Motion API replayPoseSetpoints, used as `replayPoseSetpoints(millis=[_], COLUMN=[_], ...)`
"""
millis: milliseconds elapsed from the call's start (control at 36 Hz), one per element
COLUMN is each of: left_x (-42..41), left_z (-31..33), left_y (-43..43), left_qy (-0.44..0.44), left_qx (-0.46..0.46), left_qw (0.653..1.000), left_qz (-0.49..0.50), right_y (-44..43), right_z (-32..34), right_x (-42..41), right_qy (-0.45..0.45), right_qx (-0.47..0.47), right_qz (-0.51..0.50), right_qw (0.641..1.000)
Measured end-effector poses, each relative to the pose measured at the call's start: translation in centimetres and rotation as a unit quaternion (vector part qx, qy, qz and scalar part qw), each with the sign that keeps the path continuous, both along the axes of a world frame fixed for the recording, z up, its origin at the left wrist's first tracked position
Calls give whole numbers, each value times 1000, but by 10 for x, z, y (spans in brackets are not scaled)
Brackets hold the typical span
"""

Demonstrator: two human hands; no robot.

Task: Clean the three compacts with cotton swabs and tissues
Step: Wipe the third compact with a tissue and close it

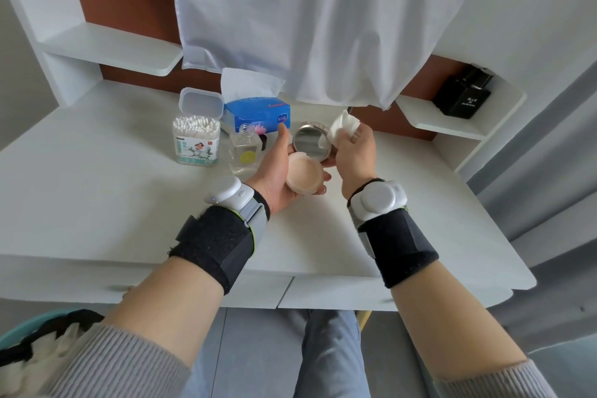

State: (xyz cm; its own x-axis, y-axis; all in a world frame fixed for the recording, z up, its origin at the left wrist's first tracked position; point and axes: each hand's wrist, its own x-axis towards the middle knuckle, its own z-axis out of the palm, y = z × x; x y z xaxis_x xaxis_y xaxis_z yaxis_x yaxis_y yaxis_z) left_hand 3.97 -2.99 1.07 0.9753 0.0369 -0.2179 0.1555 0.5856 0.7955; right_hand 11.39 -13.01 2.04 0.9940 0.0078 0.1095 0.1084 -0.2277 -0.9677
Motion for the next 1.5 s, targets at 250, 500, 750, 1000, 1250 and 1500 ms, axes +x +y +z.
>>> replayPoseSetpoints(millis=[250,500,750,1000,1250,1500], left_x=[8,11,10,13,4,2], left_z=[-9,-10,-10,-13,-2,3], left_y=[5,8,5,5,-5,-23], left_qy=[35,35,19,42,-22,-83], left_qx=[-38,-170,-141,-120,-103,70], left_qw=[998,982,989,989,987,980], left_qz=[31,71,37,80,120,169], right_y=[-7,-5,-13,-18,-19,-18], right_z=[16,2,-10,-12,-22,-7], right_x=[-9,-38,-48,-53,-56,-66], right_qy=[4,-114,-212,-238,-32,135], right_qx=[138,86,-67,-113,108,277], right_qz=[55,128,115,124,-46,64], right_qw=[989,981,968,957,993,949])
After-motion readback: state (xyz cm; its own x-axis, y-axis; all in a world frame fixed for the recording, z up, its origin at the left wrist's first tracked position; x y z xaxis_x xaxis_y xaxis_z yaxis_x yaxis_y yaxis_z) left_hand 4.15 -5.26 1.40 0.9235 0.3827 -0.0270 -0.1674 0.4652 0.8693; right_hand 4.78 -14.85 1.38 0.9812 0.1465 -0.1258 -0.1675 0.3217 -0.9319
